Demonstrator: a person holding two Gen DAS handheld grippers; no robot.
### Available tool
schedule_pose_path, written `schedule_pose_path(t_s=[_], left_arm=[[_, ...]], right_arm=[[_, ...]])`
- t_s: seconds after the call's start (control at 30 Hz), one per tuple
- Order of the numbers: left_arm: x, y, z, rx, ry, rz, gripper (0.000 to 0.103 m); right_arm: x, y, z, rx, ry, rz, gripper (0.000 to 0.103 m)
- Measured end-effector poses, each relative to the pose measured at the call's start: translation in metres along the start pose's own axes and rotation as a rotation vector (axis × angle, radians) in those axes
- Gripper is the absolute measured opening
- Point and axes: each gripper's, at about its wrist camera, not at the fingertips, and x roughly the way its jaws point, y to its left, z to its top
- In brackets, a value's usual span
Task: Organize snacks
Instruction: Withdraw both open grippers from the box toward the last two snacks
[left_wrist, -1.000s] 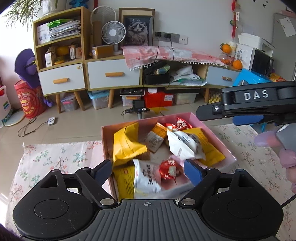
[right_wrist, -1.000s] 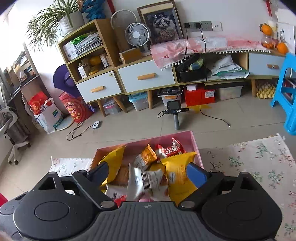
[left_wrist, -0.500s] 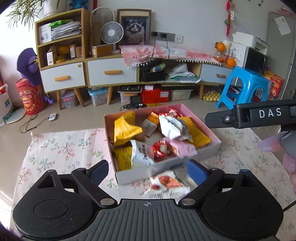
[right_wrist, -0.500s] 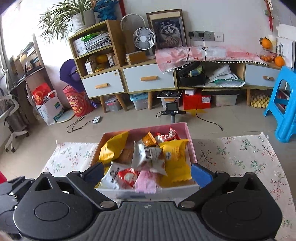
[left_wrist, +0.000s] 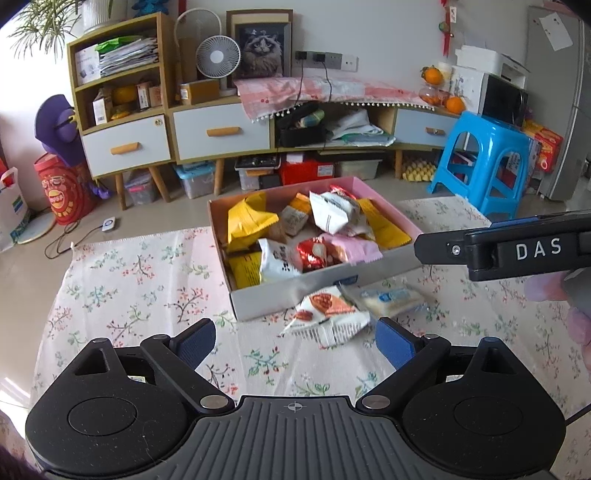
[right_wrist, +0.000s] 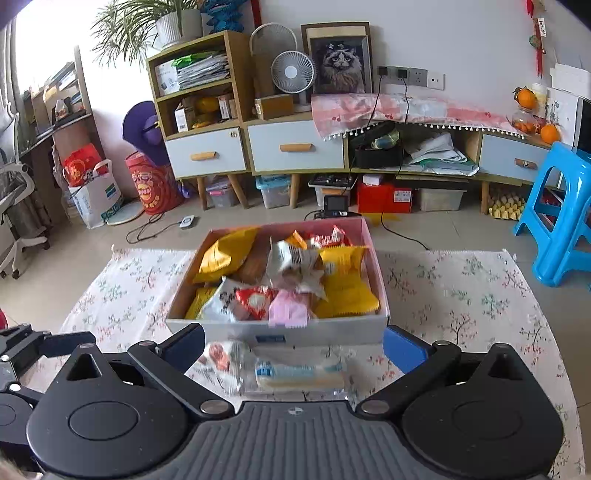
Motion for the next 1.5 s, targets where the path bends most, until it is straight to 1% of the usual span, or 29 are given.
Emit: schedule_pose_path(t_s=[0.37, 0.47, 0.57, 0.73, 0.87, 0.97, 1.03, 1.1, 1.17, 1.23, 1.37, 1.47, 1.5], left_arm=[[0.005, 0.004, -0.019, -0.011, -0.019, -0.021, 0.095], [0.006, 0.003, -0.024, -0.011, -0.029, -0.023, 0.095], [0.006, 0.002, -0.028, 0.003, -0.039, -0.032, 0.095], [0.011, -0.004, -0.033, 0.066, -0.048, -0.067, 0.095], [0.025, -0.008, -0.035, 0.067, -0.039, -0.127, 0.095], [0.038, -0.011, -0.035, 0.053, -0.038, -0.154, 0.095], [0.048, -0.013, -0.034, 0.064, -0.039, -0.152, 0.095], [0.057, -0.016, -0.033, 0.096, -0.038, -0.143, 0.095], [0.066, -0.017, -0.031, 0.147, -0.039, -0.136, 0.095], [0.076, -0.018, -0.029, 0.177, -0.042, -0.117, 0.094], [0.088, -0.012, -0.028, 0.157, -0.045, -0.116, 0.092], [0.091, -0.01, -0.027, 0.163, -0.065, -0.117, 0.092], [0.092, -0.009, -0.027, 0.159, -0.07, -0.118, 0.09]], right_arm=[[-0.005, -0.008, -0.02, 0.079, 0.006, 0.0, 0.094], [-0.005, -0.006, -0.027, 0.072, 0.012, 0.001, 0.094], [-0.005, -0.002, -0.035, 0.025, 0.014, 0.0, 0.094], [-0.006, 0.003, -0.051, -0.112, 0.001, 0.01, 0.094], [-0.007, -0.003, -0.054, -0.157, -0.021, 0.001, 0.094], [0.0, -0.012, -0.054, -0.156, -0.008, -0.009, 0.094], [0.007, -0.018, -0.054, -0.141, 0.009, -0.019, 0.094], [0.013, -0.023, -0.053, -0.13, 0.019, -0.024, 0.093], [0.019, -0.025, -0.051, -0.137, 0.026, -0.023, 0.094], [0.023, -0.025, -0.049, -0.159, 0.033, -0.005, 0.093], [0.035, -0.022, -0.049, -0.268, 0.062, 0.036, 0.092], [0.043, -0.02, -0.056, -0.389, 0.075, 0.038, 0.087], [0.048, -0.02, -0.059, -0.422, 0.079, 0.029, 0.085]])
